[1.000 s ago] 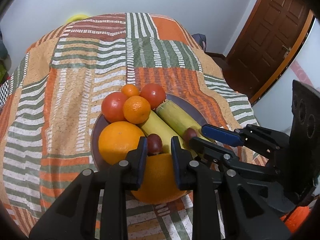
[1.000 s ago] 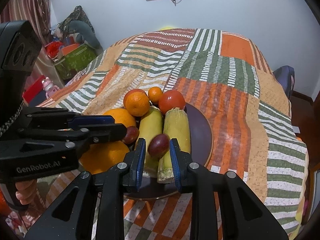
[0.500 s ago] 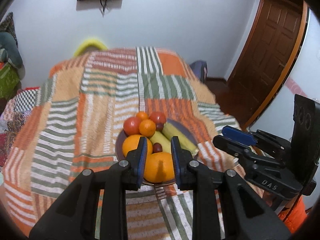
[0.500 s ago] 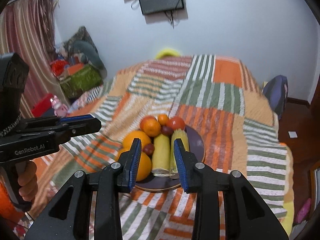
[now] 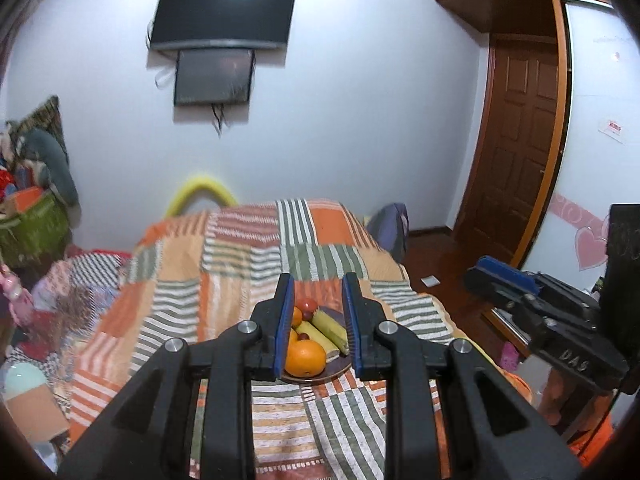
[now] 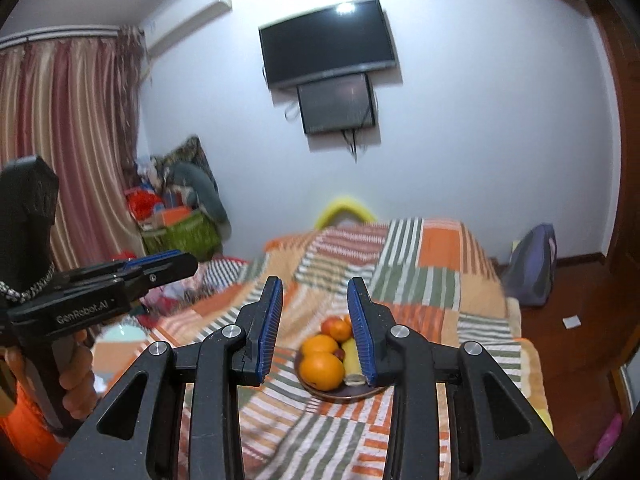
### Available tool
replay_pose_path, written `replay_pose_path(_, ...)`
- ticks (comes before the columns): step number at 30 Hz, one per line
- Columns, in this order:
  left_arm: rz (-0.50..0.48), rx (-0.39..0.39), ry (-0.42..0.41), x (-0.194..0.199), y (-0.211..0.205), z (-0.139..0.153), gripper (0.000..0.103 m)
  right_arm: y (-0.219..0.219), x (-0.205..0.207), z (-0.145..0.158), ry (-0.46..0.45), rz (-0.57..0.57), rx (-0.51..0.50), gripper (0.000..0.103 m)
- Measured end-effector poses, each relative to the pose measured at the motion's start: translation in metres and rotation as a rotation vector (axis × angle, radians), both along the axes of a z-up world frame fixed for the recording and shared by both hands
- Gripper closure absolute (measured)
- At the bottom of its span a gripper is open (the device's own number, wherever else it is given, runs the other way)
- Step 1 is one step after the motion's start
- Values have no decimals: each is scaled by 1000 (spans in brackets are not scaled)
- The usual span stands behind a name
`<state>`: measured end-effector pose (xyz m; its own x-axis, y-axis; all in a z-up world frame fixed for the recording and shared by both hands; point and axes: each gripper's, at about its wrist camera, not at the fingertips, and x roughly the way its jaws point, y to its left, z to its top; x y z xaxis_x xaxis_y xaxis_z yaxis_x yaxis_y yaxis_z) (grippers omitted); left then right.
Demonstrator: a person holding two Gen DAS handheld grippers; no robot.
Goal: Organize fruits
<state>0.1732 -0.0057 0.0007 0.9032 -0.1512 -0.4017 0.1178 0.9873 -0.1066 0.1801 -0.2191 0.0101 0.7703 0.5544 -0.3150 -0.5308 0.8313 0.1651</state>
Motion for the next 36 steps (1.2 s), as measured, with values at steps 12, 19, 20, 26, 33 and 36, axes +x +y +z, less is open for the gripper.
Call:
replay_pose_path(12, 69, 50, -189, -81, -9, 32, 30, -11, -63, 32, -175, -69, 38, 37)
replay_pose_path(19, 76, 83, -272, -111, -17, 38, 3, -6, -75, 32, -235, -128, 15, 13)
replay_pose_path(20, 78, 83, -277, -114, -17, 39, 0, -6, -78, 32, -244, -144, 13, 11)
replay_pose_path(26, 76, 55, -267, -126, -14, 41, 0, -8, -87, 33, -258, -174, 30, 0)
replay_pose_path(33, 78, 48, -268, -129, -12, 43, 0, -6, -89, 32, -242, -152, 29, 0)
replay_pose_path(36, 75, 46, -267, -130, -13, 43, 0, -7, -93, 31, -251, -155, 24, 0)
